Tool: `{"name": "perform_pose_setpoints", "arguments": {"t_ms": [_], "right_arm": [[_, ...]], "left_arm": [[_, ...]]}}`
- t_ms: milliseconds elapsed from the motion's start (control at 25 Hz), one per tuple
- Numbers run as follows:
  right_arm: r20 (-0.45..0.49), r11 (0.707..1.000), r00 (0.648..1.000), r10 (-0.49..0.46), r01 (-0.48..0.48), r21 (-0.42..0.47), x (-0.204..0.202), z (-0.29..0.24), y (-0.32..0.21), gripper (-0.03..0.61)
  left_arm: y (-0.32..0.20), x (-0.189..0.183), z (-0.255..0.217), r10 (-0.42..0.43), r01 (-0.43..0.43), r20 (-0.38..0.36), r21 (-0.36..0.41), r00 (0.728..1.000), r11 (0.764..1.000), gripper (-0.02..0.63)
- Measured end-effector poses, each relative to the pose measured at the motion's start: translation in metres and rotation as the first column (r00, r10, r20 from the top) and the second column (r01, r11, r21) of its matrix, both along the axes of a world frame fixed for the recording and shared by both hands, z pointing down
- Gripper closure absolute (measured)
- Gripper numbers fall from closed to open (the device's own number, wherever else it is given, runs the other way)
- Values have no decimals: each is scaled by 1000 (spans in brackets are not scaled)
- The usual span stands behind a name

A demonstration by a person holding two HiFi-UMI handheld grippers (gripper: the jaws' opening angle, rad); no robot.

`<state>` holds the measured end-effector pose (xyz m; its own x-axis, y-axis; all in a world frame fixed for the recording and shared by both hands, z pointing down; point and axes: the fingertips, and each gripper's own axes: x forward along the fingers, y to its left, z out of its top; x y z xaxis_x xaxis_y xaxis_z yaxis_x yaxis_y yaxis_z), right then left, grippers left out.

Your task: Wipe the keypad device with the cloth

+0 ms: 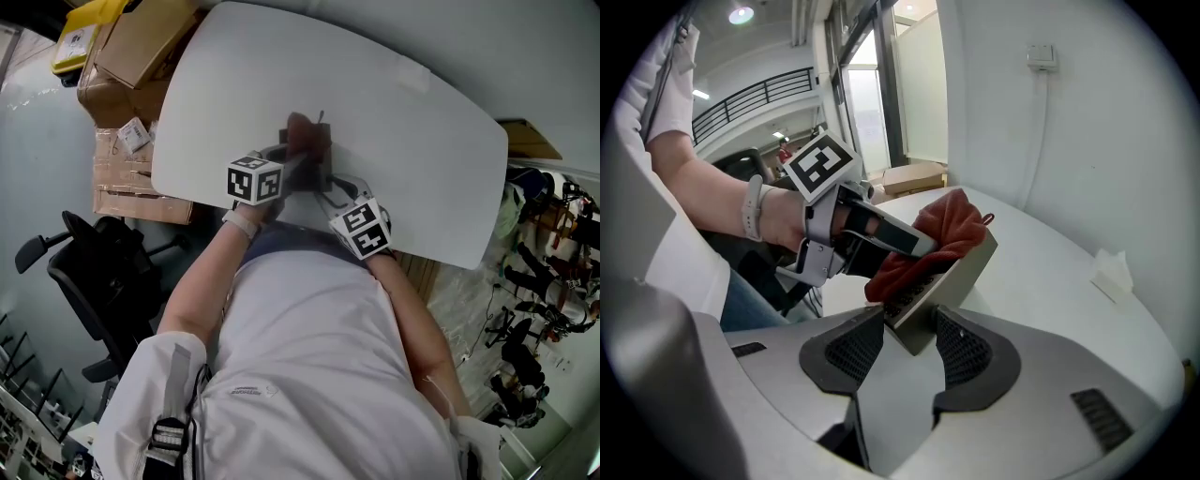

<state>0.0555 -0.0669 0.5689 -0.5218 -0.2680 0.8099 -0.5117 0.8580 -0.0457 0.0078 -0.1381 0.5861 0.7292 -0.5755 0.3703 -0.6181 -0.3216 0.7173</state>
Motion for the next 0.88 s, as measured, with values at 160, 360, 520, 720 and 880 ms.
{"name": "perform_pose_setpoints", "arguments": {"t_ms": [160, 360, 520, 720, 880], "right_arm": [[3, 1000, 1000, 0, 0, 2, -1, -1, -1, 425], [8, 1000, 1000, 4, -4, 7, -1, -2, -3, 425], [7, 1000, 1000, 6, -7, 7, 0, -1, -2, 425], [12, 1000, 1000, 11, -11, 11, -1, 0, -2, 425], [5, 1000, 1000, 17, -17, 4, 0, 0, -1, 425]], "left_arm": [[0, -10, 10, -18, 18, 11, -21, 1000, 1000, 532], [1, -21, 23, -54, 55, 8, -55, 998, 997, 532], [3, -29, 32, -64, 66, 30, -71, 997, 995, 532], [5, -42, 45, -79, 85, 72, -93, 994, 992, 532], [7, -52, 56, -80, 95, 117, -126, 990, 987, 532]]}}
